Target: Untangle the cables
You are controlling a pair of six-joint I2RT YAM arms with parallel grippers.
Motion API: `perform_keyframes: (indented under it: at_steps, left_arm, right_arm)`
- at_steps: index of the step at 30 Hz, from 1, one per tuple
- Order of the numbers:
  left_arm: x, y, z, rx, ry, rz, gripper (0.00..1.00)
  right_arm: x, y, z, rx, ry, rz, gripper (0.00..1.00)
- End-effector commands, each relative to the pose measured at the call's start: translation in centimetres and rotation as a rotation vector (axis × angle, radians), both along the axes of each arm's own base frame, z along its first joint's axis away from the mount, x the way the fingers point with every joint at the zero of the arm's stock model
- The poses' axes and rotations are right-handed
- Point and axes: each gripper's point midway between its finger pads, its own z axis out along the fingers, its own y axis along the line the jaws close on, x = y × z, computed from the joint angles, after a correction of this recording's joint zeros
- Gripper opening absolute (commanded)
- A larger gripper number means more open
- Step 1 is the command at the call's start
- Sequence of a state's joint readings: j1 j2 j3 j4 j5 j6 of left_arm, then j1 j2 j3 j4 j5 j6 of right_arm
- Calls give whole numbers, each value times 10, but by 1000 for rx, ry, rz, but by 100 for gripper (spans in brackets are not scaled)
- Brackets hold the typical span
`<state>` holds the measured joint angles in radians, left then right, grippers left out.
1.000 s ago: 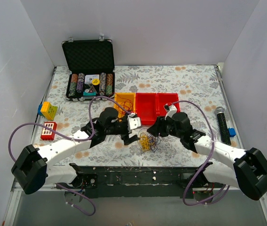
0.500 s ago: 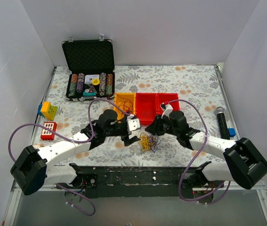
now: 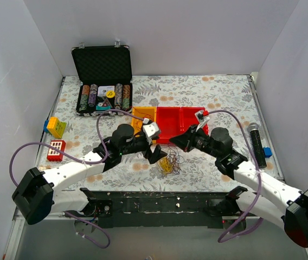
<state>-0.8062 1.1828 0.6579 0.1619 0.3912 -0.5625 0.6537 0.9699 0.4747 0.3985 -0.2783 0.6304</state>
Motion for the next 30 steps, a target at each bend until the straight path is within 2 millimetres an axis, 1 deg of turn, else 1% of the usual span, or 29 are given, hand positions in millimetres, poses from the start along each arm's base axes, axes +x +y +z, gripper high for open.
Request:
perform_keyframes:
  at_steps: [1, 3, 5, 7, 10, 11, 13, 16, 18, 20, 24, 28, 30]
  left_arm:
    - [7, -14, 56, -160, 3, 30, 85]
    - [10, -17, 65, -182, -16, 35, 85]
    - [12, -20, 70, -192, -18, 32, 84]
    - [10, -24, 73, -207, -7, 17, 84]
    - [2, -33, 75, -227, -1, -25, 83]
    - [-1, -36, 74, -228, -10, -37, 83]
    - [-6, -39, 71, -223, -33, -59, 83]
    - [-8, -40, 63, -206, -59, -68, 83]
    - [-8, -40, 58, -196, -69, -67, 83]
    - [-9, -40, 55, -193, -69, -69, 83]
    - [-9, -40, 51, -195, -75, -65, 82]
    - [-8, -41, 43, -187, -90, -67, 79]
    - [-9, -41, 35, -170, -98, -76, 79]
  right_arm:
    - [-11, -1, 37, 65, -44, 29, 1]
    - [-16, 0, 45, 78, -53, 41, 1]
    - [-19, 0, 55, 94, -69, 45, 1]
    - [-21, 1, 67, 111, -87, 50, 1]
    - [-25, 6, 93, 145, -123, 69, 1]
    - [-26, 7, 105, 159, -142, 74, 1]
    - [-29, 9, 122, 171, -173, 82, 1]
    - [-33, 9, 149, 195, -223, 89, 1]
    - [-36, 8, 165, 211, -251, 95, 1]
    - [-39, 8, 178, 229, -272, 104, 1]
    - [-49, 7, 212, 288, -324, 134, 1]
    - [-59, 6, 241, 333, -369, 163, 1]
    - [-64, 3, 257, 352, -405, 170, 1]
